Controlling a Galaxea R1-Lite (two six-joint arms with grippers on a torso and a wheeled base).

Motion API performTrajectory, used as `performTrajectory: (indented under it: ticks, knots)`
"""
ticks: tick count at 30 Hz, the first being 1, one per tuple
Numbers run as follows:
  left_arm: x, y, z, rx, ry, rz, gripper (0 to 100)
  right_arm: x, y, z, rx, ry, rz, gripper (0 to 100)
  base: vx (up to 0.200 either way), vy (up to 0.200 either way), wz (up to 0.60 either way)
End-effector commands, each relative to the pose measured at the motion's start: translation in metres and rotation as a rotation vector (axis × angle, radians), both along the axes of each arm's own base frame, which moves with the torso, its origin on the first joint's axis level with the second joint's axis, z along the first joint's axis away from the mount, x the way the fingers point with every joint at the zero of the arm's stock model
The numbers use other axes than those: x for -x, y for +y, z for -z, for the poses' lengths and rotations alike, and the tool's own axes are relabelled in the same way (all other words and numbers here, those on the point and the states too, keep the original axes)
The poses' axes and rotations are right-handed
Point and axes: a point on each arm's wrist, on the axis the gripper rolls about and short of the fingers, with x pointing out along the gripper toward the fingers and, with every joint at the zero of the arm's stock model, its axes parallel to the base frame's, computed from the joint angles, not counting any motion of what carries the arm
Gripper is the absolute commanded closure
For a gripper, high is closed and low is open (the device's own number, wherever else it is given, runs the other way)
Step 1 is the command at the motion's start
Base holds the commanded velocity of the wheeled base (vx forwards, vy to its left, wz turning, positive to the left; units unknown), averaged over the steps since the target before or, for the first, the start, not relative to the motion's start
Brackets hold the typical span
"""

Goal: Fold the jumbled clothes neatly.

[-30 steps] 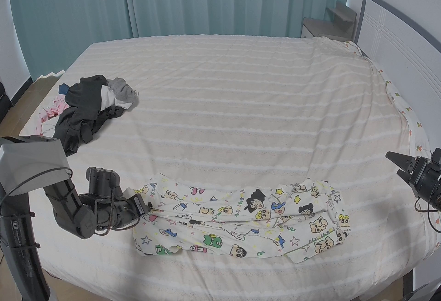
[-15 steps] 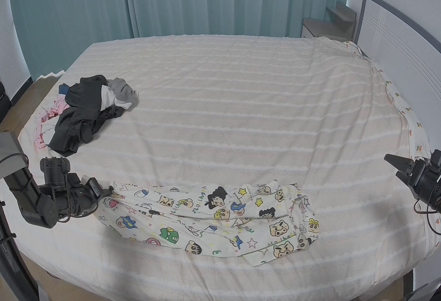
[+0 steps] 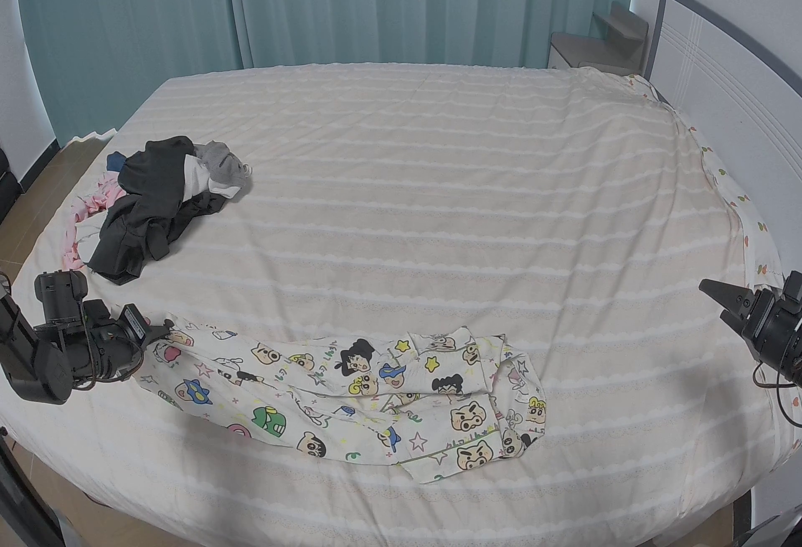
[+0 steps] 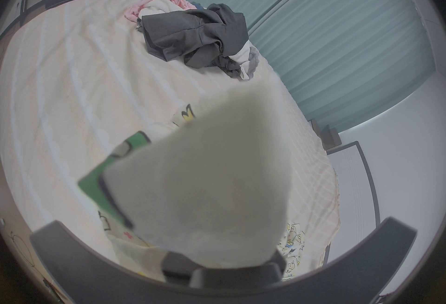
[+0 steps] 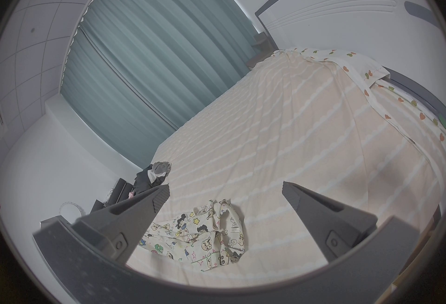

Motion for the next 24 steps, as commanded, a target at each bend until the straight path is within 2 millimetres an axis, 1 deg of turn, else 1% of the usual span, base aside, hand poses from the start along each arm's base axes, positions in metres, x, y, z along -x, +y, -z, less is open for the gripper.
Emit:
performTrajectory:
  ticks: [1, 2, 3, 4, 5, 7, 9, 10, 12, 13, 14, 16, 17, 19, 22, 24]
  knots:
    - [0.007, -0.040, -0.044, 0.020, -0.063, 0.100, 100, -0.001, 0.000, 0.001, -0.001, 0.004, -0.002, 0, 0.000, 0.000, 0.00]
    - [0.007, -0.044, -0.047, 0.022, -0.062, 0.107, 100, -0.001, 0.000, 0.001, -0.001, 0.004, -0.002, 0, 0.000, 0.000, 0.00]
    - [0.007, -0.060, -0.059, 0.026, -0.057, 0.132, 100, -0.001, 0.000, 0.001, -0.001, 0.005, -0.002, 0, 0.000, 0.000, 0.00]
    - [0.007, -0.062, -0.060, 0.025, -0.058, 0.134, 100, -0.001, 0.000, 0.001, -0.001, 0.005, -0.002, 0, 0.000, 0.000, 0.00]
    - [0.004, -0.083, -0.071, 0.015, -0.051, 0.153, 100, -0.001, 0.000, 0.001, -0.002, 0.007, -0.002, 0, 0.000, 0.000, 0.00]
    - [0.000, -0.103, -0.078, 0.000, -0.053, 0.167, 100, -0.001, 0.000, 0.001, -0.002, 0.007, -0.002, 0, 0.000, 0.000, 0.00]
    - [-0.005, -0.128, -0.086, -0.024, -0.066, 0.182, 100, -0.001, 0.000, 0.002, -0.002, 0.008, -0.002, 0, 0.000, 0.000, 0.00]
    - [-0.005, -0.128, -0.086, -0.024, -0.066, 0.182, 100, -0.001, 0.000, 0.002, -0.002, 0.008, -0.002, 0, 0.000, 0.000, 0.00]
    - [-0.011, -0.163, -0.087, -0.059, -0.067, 0.214, 100, -0.001, 0.000, 0.002, -0.002, 0.008, -0.002, 0, 0.000, 0.000, 0.00]
    - [-0.011, -0.173, -0.088, -0.069, -0.071, 0.224, 100, -0.001, 0.000, 0.001, -0.002, 0.007, -0.002, 0, 0.000, 0.000, 0.00]
    - [-0.010, -0.188, -0.089, -0.083, -0.074, 0.247, 100, -0.001, 0.000, 0.002, -0.002, 0.008, -0.002, 0, 0.000, 0.000, 0.00]
    - [-0.010, -0.202, -0.087, -0.095, -0.074, 0.267, 100, -0.001, 0.000, 0.002, -0.002, 0.008, 0.000, 0, 0.000, 0.000, 0.00]
    - [-0.008, -0.221, -0.083, -0.106, -0.073, 0.294, 100, -0.001, 0.000, 0.002, -0.002, 0.010, -0.002, 0, 0.000, 0.000, 0.00]
    - [-0.008, -0.240, -0.079, -0.101, -0.074, 0.321, 100, -0.001, 0.000, 0.002, -0.002, 0.010, -0.002, 0, 0.000, 0.000, 0.00]
    - [-0.003, -0.273, -0.087, -0.041, -0.096, 0.377, 100, -0.001, 0.000, 0.002, -0.002, 0.010, -0.002, 0, 0.000, 0.000, 0.00]
    - [-0.002, -0.290, -0.087, -0.029, -0.105, 0.409, 100, -0.001, 0.000, 0.002, -0.002, 0.010, -0.002, 0, 0.000, 0.000, 0.00]
